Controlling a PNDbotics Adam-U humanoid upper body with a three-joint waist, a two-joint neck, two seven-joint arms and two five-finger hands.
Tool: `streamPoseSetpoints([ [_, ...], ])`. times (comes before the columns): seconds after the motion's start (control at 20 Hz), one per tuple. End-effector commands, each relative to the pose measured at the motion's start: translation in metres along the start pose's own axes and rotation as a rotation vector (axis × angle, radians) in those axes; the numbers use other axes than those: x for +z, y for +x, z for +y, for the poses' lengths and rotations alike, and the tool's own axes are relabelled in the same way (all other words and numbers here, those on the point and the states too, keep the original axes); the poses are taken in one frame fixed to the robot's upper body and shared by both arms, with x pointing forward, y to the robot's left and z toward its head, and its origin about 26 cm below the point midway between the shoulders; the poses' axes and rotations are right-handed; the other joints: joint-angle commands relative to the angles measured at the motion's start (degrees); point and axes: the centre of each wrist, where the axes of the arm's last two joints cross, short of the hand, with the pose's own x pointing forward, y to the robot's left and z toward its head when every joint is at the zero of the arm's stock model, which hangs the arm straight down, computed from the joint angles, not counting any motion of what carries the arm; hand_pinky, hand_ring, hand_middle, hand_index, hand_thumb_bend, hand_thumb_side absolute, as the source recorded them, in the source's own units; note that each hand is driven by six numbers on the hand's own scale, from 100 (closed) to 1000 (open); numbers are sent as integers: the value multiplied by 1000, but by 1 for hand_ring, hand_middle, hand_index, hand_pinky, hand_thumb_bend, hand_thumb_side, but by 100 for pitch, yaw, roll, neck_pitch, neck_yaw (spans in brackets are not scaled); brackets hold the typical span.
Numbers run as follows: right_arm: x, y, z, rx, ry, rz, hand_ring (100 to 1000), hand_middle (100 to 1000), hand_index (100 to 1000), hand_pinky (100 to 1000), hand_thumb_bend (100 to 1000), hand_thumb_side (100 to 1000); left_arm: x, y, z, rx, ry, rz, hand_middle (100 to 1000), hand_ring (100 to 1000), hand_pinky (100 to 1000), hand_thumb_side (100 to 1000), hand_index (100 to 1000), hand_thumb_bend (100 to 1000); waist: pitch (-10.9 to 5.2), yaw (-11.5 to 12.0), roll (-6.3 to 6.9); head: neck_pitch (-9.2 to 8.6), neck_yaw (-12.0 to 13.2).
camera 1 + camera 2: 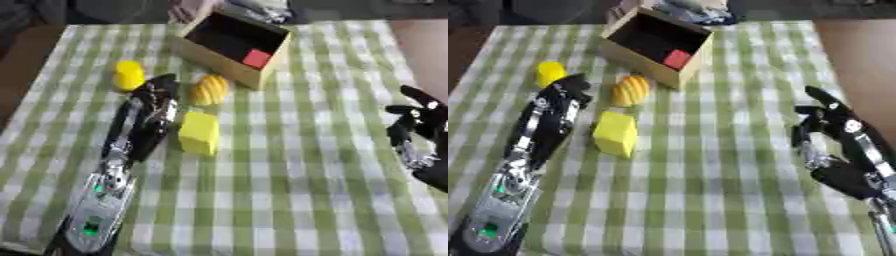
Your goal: Pick up objects on the table and place them in the box.
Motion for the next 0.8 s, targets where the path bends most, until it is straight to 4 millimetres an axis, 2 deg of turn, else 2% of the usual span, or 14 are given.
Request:
streamPoseSetpoints([
  [0.05, -1, 3, -5, 23, 1, -11, 871, 485, 985, 707, 100, 470, -3, 8, 8, -26, 17, -35, 715, 705, 738, 724, 845, 100, -99, 4, -32, -12, 13],
  [0.2, -1, 3, -5, 29, 4, -11, 871, 485, 985, 707, 100, 470, -4, 8, 15, -57, 30, -48, 716, 705, 738, 698, 845, 100, -104, 9, -33, -9, 4],
  [0.25, 0, 3, -5, 31, 4, -11, 871, 485, 985, 707, 100, 469, -5, 8, 18, -71, 36, -55, 717, 706, 739, 757, 846, 100, -106, 12, -33, -7, 3],
  [0.3, 0, 3, -5, 32, 4, -10, 871, 485, 985, 707, 100, 470, -6, 8, 22, -86, 41, -62, 717, 706, 739, 669, 846, 100, -108, 15, -33, -6, 2],
  [0.8, 1, 2, -7, 38, 7, -7, 873, 486, 985, 707, 100, 470, -4, 3, 71, -370, 25, -133, 732, 716, 746, 465, 853, 100, -114, 17, 1, -8, -37],
])
